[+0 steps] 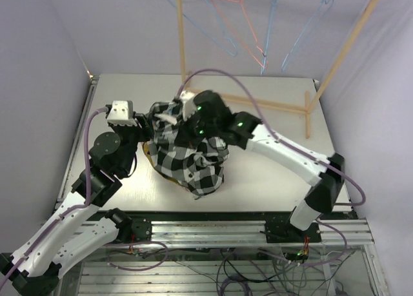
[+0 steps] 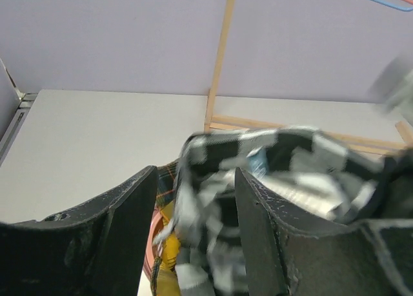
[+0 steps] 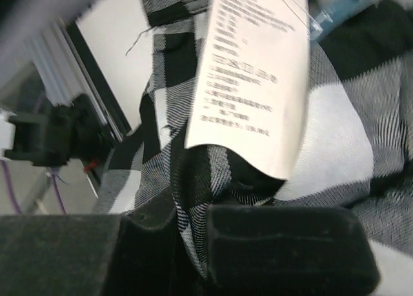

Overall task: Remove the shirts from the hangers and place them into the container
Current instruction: Place the shirt in the bin.

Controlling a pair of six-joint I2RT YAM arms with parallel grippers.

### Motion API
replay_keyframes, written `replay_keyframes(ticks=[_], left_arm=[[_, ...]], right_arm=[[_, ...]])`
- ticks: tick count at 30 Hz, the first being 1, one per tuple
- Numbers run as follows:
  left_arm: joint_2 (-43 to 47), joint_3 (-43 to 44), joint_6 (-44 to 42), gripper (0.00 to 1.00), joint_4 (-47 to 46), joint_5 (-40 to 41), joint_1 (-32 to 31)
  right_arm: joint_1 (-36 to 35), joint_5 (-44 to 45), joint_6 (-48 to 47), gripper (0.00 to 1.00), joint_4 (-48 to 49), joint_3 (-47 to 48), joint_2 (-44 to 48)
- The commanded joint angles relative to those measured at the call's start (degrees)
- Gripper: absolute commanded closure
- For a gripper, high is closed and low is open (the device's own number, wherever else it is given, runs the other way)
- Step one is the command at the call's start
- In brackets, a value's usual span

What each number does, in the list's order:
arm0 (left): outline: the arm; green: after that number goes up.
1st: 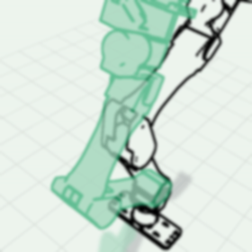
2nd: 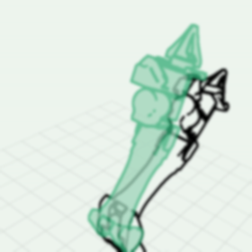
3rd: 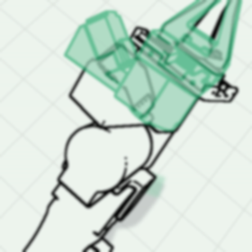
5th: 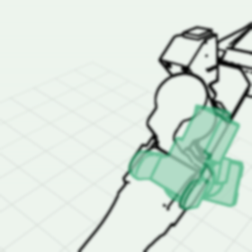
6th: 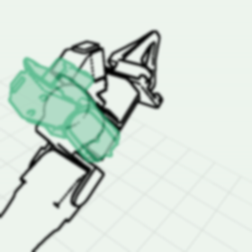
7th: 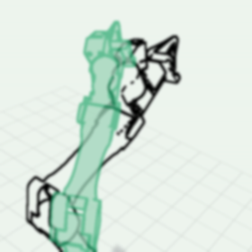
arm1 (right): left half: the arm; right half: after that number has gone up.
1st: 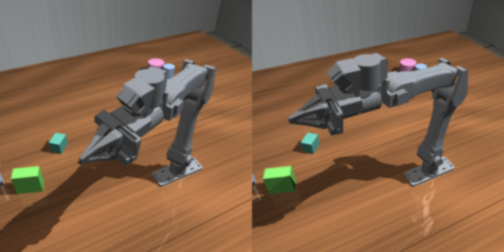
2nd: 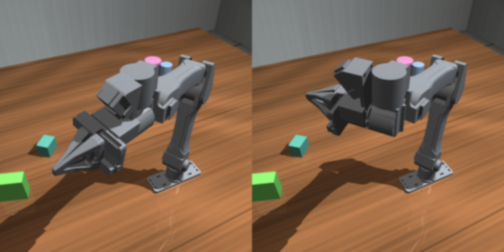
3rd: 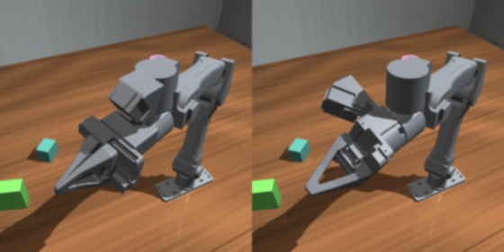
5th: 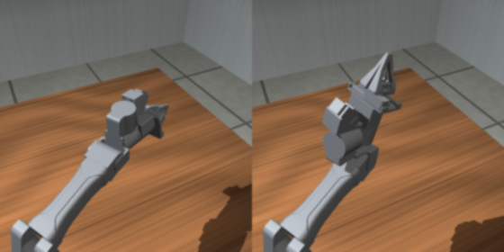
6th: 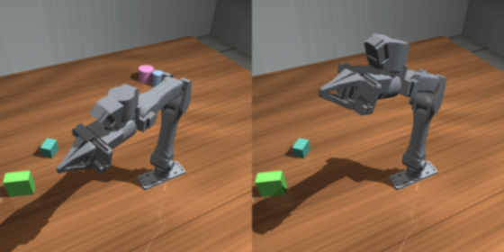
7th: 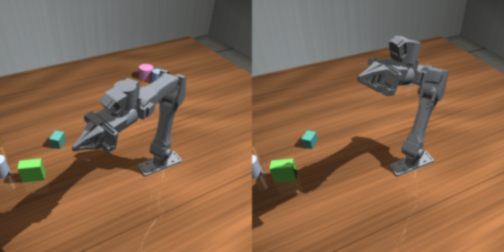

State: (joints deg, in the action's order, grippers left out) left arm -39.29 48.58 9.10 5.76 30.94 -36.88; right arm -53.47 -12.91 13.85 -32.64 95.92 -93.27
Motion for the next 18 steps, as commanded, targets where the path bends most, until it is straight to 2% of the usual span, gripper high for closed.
replay_keyframes(ticks=[1, 12, 18], left_arm=[[-0.5, 0.1, 0.5, 0.38, -1.8, 0.7, 0.5], [-0.6, -0.1, 0.5, 0.38, -1.9, 0.9, 0.5], [-1.2, -0.1, 0.6, 0.38, -1.7, 0.3, 0.5]], right_arm=[[-2.3, 3.0, -0.4, 1.00, 3.0, -5.9, -5.2], [-2.2, -5.5, 5.3, 1.00, 16.3, -21.0, -20.1], [-3.5, -4.8, 6.9, 0.96, 19.6, -23.8, -25.6]])
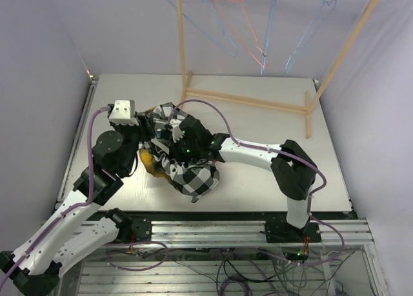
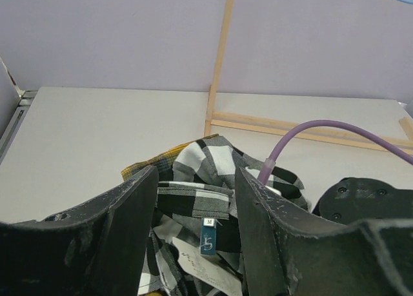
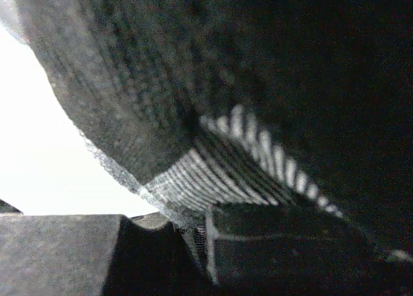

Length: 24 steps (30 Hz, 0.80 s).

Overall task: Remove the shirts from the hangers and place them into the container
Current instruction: Place the shirt in the bin.

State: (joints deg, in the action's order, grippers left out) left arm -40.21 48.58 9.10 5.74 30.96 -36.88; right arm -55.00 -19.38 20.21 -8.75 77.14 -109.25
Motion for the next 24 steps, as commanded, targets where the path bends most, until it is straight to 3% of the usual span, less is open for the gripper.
replay_keyframes(ticks=[1, 3, 7, 13, 15, 19, 22, 24], left_arm=[[-0.4, 0.0, 0.6, 0.38, -1.7, 0.2, 0.6], [-0.8, 0.0, 0.5, 0.38, -1.6, 0.0, 0.5], [-1.6, 0.3, 0.6, 0.37, -1.4, -0.3, 0.5], [-2.5, 0.7, 0.7, 0.35, -0.9, -0.8, 0.5], [-2.5, 0.7, 0.8, 0.34, -0.8, -0.7, 0.5], [-1.9, 0.3, 0.9, 0.34, -1.0, 0.3, 0.6], [-1.4, 0.1, 0.9, 0.33, -1.3, 0.7, 0.6], [-1.1, 0.0, 0.9, 0.33, -1.5, 0.7, 0.6]], right_arm=[[-2.2, 2.6, 0.4, 0.93, -4.8, -4.7, -10.3], [-2.6, 4.6, -0.2, 0.86, -6.4, -4.0, -10.7], [-2.8, 9.5, -1.3, 0.58, -8.8, -2.5, -7.0], [-2.6, 18.6, -3.2, 0.45, -13.4, 3.6, 0.9], [-2.6, 19.2, -3.8, 0.39, -13.8, 5.6, 2.7], [-2.6, 20.1, -3.5, 0.36, -13.9, 8.1, 6.2], [-2.6, 20.5, -3.2, 0.24, -12.8, 8.1, 9.2], [-2.6, 20.4, -3.3, 0.23, -12.0, 8.0, 11.1]])
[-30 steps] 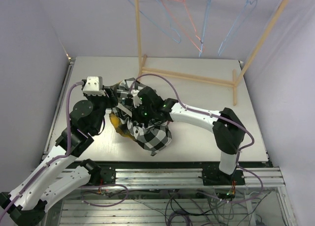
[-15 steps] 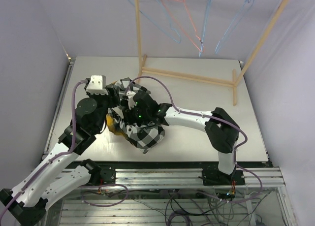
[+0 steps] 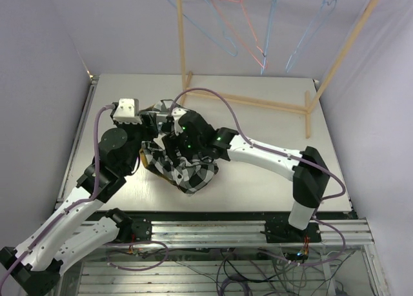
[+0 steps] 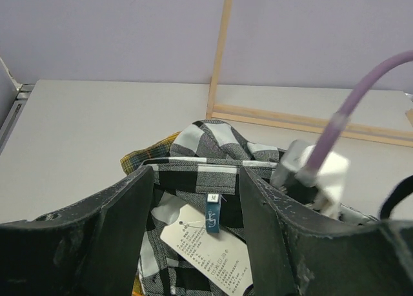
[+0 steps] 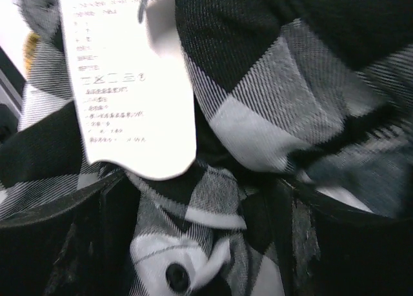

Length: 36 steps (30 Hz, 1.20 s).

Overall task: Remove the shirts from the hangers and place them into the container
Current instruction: Place the shirt in the bin, then reset both arms

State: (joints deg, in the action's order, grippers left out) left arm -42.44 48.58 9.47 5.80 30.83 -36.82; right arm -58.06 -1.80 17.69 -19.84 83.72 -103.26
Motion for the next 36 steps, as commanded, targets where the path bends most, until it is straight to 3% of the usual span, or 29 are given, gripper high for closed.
replay_keyframes(ticks=[1, 12, 14, 16, 20, 26, 28, 31, 36], left_arm=[[1.2, 0.0, 0.5, 0.33, -1.7, 0.8, 0.5], [0.5, 0.2, 0.6, 0.33, -1.2, 0.9, 0.5], [0.3, 0.3, 0.7, 0.33, -1.2, 0.7, 0.5], [0.1, 0.3, 0.8, 0.33, -1.2, 0.5, 0.5], [-0.2, 0.3, 0.8, 0.33, -1.1, 0.2, 0.5], [-0.8, 0.4, 0.6, 0.33, -1.0, 0.3, 0.5], [-1.0, 0.4, 0.6, 0.34, -1.0, 0.0, 0.5], [-1.4, 0.7, 0.7, 0.34, -0.7, -0.2, 0.5], [-1.2, 0.4, 0.5, 0.34, -0.8, 0.4, 0.5]], right_arm=[[0.5, 3.0, -0.8, 0.23, -0.8, 1.5, 6.1], [0.4, 6.8, -2.8, 0.23, -3.2, 4.4, 17.0], [0.4, 8.3, -3.0, 0.21, -2.5, 2.6, 21.2], [0.4, 11.0, -2.9, 0.12, -1.6, -0.6, 25.8], [0.4, 17.5, -2.4, 0.03, -1.9, -8.3, 36.3], [2.7, 29.2, -0.3, 0.00, -10.3, -15.4, 44.1], [7.6, 26.8, -0.6, 0.00, -13.5, -17.0, 43.4], [18.7, 13.8, -1.4, 0.00, -13.6, -21.8, 42.6], [24.7, 11.1, -1.7, 0.00, -8.3, -30.6, 46.4]])
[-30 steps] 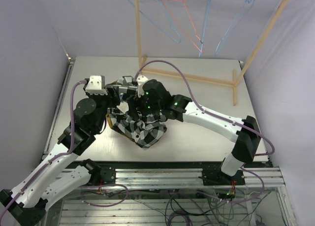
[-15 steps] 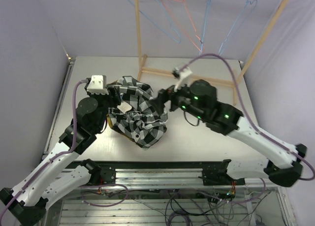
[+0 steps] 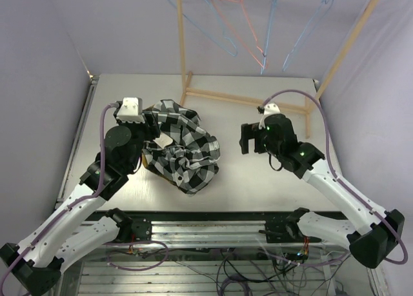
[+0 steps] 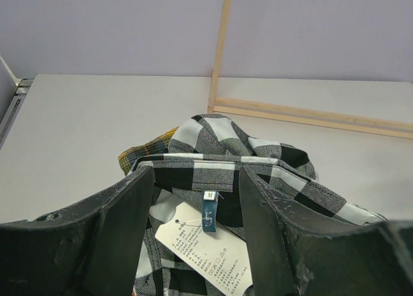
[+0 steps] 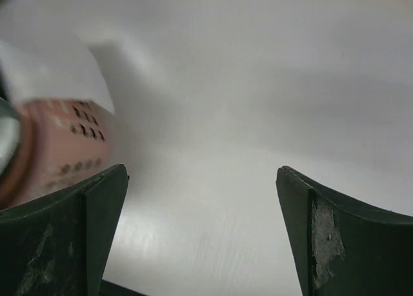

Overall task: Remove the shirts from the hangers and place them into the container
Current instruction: Reset both arms

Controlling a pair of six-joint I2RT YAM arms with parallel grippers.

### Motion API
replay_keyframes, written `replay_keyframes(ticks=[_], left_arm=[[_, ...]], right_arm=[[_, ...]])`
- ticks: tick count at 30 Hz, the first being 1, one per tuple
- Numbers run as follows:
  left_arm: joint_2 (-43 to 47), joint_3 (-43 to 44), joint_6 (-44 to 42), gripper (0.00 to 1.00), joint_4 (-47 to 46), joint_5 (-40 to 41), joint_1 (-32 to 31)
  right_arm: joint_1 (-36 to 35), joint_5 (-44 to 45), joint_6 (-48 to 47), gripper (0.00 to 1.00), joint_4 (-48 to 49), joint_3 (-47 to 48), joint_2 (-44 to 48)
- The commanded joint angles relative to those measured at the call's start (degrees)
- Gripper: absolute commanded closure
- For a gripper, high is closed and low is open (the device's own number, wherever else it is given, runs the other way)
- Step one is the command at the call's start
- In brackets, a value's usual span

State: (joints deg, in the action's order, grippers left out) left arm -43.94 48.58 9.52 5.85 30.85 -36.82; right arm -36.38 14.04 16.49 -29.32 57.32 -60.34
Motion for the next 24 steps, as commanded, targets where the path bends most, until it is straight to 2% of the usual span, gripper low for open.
replay_keyframes(ticks=[1, 6, 10, 18, 24], left_arm=[[0.3, 0.4, 0.5, 0.34, -0.9, 0.3, 0.5], [-0.3, 0.7, 0.5, 0.34, -0.5, 0.1, 0.6], [0.0, 0.7, 0.5, 0.34, -0.5, 0.4, 0.5], [-1.0, 1.2, 0.8, 0.35, -0.1, -0.8, 0.5], [-1.0, 1.3, 0.6, 0.35, 0.0, -0.6, 0.5]], right_arm=[[4.8, -4.7, -0.7, 0.00, 1.1, -5.0, 3.4], [15.2, -6.9, 0.4, 0.00, 2.5, -10.7, 2.1], [21.2, -10.1, 3.9, 0.00, 2.9, -10.9, 3.6], [22.0, -3.6, 10.2, 0.00, 2.6, -8.6, 7.1], [21.9, -0.4, 10.6, 0.00, 3.1, -10.8, 8.6]])
